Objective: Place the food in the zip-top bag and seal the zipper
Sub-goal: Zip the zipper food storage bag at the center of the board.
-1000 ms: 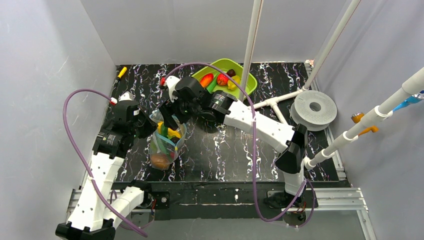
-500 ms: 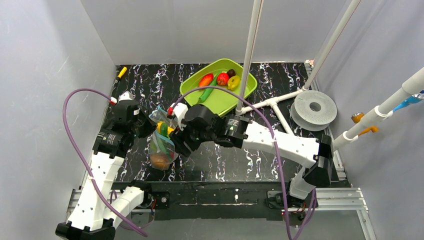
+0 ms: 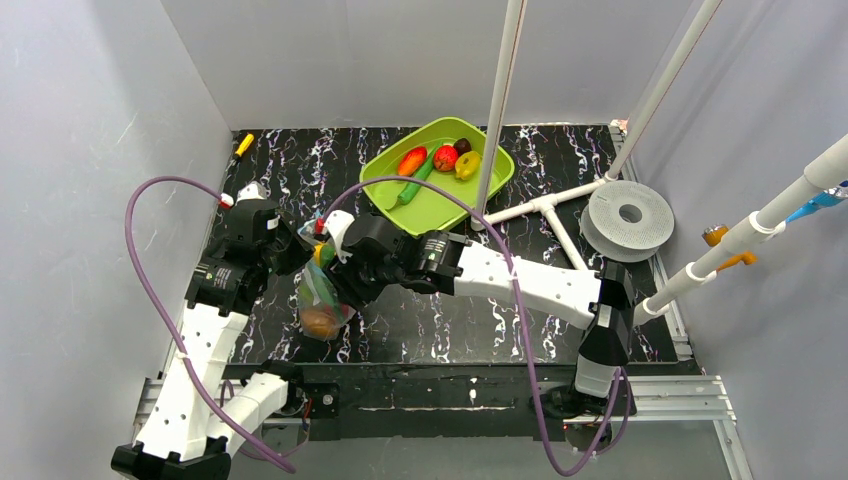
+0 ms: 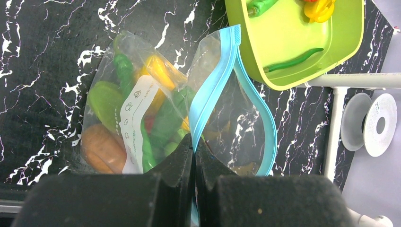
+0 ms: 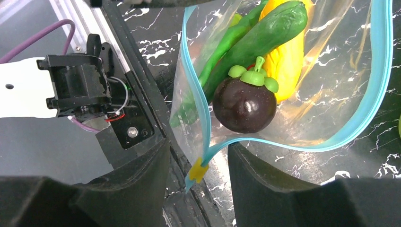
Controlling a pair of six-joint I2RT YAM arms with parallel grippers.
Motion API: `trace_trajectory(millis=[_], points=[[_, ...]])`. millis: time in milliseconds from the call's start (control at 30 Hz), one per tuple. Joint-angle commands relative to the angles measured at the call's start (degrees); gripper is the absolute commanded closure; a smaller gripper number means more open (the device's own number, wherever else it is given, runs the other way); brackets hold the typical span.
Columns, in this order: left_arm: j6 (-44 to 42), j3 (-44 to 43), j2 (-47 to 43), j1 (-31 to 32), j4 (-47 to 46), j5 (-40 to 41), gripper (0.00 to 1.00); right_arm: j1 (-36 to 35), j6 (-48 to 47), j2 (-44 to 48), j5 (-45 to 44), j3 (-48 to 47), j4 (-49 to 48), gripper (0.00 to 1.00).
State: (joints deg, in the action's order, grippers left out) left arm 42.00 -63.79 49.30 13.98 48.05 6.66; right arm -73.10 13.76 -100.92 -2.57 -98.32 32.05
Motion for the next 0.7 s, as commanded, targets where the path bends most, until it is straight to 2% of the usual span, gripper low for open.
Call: trace_trajectory(millis=[0,67,200,367,467,667], points=[[-0.1,-2.3,-0.9,-0.3,-0.2,0.6,1.00,0.1,0.7,-0.9,-2.4,-4.3,0.2,0.45],[-0.1,-2.3,-1.0,-0.3,-0.2,0.7,1.00,0.1,0.3,-1.1,-4.1,-4.4,0.2,0.48],[-0.3,-2.5,-1.4,-0.3,0.3,1.2,1.00,0.1,-0.9,-0.9,-5.9,-4.7,-0.5,0.68],[-2.4,-4.5,-1.9,-0.3,1.2,4.2,1.00,0.1,-6.2,0.7,-7.0,-3.5,-3.2,0.85],[-4.1,-6.4,-1.9,-0.3,2.0,6.3,0.93,0.1,-11.8,2.3,-9.8,-2.1,-5.4,0.99],[-8.3,-9.8,-1.5,-0.3,2.5,9.2,0.74,1.3,-27.0,6.1,-11.1,0.8,-10.1,0.99]])
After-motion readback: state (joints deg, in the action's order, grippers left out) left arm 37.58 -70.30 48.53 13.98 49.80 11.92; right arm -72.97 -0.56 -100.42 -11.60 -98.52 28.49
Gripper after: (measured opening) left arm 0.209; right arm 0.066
